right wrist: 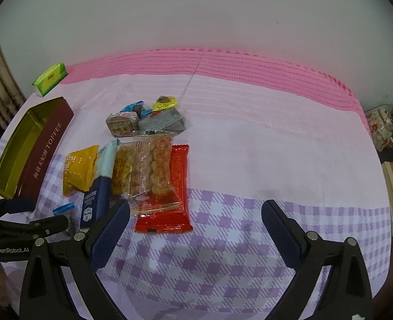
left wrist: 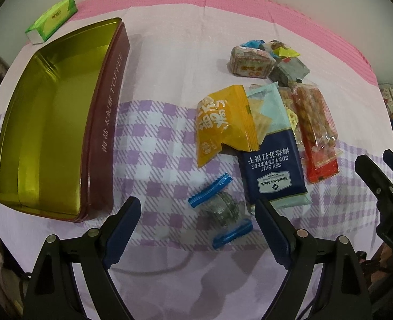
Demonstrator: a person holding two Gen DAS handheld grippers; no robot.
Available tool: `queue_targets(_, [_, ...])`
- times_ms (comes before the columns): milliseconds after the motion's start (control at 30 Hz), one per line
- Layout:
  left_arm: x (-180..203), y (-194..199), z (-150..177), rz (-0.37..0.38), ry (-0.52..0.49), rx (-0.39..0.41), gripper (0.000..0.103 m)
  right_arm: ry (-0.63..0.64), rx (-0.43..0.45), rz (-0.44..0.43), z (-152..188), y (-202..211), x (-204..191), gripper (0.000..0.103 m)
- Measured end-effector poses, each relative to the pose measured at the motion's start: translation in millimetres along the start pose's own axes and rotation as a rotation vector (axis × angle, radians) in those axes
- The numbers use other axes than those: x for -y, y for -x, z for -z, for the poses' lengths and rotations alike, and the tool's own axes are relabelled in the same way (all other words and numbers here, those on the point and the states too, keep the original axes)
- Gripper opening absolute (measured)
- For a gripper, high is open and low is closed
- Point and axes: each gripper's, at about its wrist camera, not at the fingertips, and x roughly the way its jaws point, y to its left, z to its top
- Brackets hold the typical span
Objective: Organize snacks
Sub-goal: 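Move the left gripper over the blue-edged clear candy bag, then close the left gripper on the blue-edged candy bag and lift it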
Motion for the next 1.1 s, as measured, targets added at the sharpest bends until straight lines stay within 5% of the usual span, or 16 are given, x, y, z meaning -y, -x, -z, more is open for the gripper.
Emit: queue_targets(1100, [20, -19, -7, 0.055, 0.029, -0.054, 0.075, -0.009, -0.002, 0.020, 0, -1, 5, 0.099])
